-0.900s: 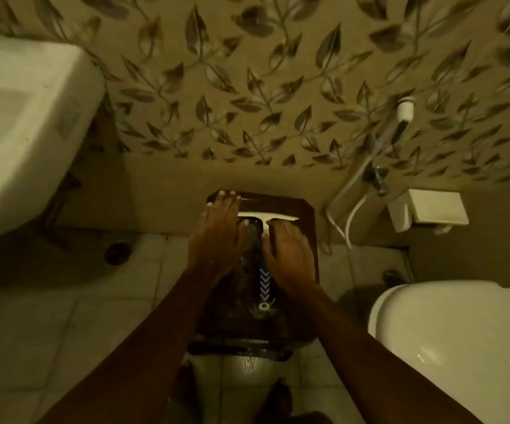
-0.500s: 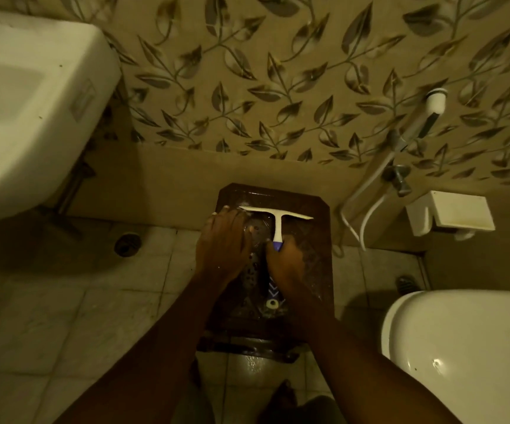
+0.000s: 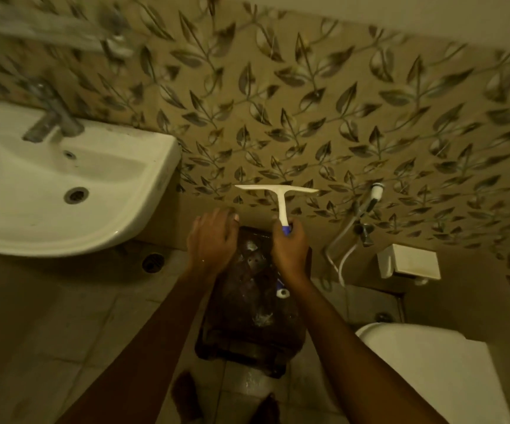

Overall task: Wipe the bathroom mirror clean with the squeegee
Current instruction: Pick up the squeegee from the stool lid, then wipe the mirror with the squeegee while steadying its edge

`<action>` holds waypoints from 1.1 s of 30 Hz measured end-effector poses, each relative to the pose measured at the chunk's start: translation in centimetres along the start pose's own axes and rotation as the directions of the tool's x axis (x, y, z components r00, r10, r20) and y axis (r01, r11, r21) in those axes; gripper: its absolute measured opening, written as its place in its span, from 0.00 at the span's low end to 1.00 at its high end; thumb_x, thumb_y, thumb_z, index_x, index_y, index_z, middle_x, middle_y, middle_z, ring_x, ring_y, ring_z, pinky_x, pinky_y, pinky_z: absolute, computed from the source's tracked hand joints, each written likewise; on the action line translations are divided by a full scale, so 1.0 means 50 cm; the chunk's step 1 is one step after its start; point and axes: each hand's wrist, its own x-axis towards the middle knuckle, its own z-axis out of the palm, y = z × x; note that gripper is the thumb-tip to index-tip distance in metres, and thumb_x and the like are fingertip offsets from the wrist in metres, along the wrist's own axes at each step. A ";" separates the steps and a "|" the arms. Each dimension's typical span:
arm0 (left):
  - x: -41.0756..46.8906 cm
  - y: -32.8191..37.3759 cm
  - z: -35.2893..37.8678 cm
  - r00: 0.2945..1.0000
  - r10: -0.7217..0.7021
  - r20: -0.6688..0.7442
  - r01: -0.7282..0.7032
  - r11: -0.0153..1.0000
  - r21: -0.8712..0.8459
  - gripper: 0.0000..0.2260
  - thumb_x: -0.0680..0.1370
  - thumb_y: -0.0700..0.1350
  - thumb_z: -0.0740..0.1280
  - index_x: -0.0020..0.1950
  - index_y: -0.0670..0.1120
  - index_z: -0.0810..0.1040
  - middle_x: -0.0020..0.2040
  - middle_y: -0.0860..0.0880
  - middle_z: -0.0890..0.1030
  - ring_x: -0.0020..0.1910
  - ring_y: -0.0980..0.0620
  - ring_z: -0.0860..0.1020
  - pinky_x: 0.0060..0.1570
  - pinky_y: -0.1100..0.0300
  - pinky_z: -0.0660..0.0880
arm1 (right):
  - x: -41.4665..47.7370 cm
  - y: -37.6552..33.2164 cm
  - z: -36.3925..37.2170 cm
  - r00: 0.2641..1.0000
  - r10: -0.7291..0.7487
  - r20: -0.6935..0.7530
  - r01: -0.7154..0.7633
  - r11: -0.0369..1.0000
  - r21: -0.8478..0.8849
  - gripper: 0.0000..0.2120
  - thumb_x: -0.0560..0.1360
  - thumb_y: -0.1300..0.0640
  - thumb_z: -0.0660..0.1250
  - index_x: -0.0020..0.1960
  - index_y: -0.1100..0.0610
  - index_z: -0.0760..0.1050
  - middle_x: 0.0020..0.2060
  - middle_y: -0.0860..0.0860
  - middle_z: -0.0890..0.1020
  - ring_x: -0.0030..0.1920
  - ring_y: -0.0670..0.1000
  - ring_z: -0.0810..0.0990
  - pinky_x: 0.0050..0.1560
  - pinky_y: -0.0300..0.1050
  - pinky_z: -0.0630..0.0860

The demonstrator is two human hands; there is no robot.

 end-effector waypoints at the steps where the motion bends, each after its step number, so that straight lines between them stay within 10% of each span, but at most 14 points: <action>1: 0.003 0.005 -0.031 0.999 -0.027 -0.019 0.027 1.000 -0.006 0.19 0.81 0.55 0.51 0.58 0.45 0.75 0.54 0.47 0.80 0.55 0.49 0.76 0.60 0.51 0.68 | -0.014 -0.031 -0.006 1.000 -0.028 0.000 0.028 0.999 0.033 0.06 0.77 0.50 0.65 0.46 0.53 0.75 0.35 0.49 0.78 0.35 0.51 0.77 0.38 0.51 0.76; 33: 0.392 -0.386 -0.920 0.791 0.319 -0.522 -0.290 0.947 0.139 0.12 0.80 0.51 0.58 0.56 0.49 0.77 0.52 0.51 0.81 0.48 0.51 0.79 0.48 0.56 0.72 | -0.233 -0.792 0.593 0.759 -0.637 -0.134 0.630 0.669 0.395 0.07 0.80 0.57 0.60 0.48 0.59 0.74 0.33 0.56 0.76 0.28 0.54 0.73 0.24 0.43 0.70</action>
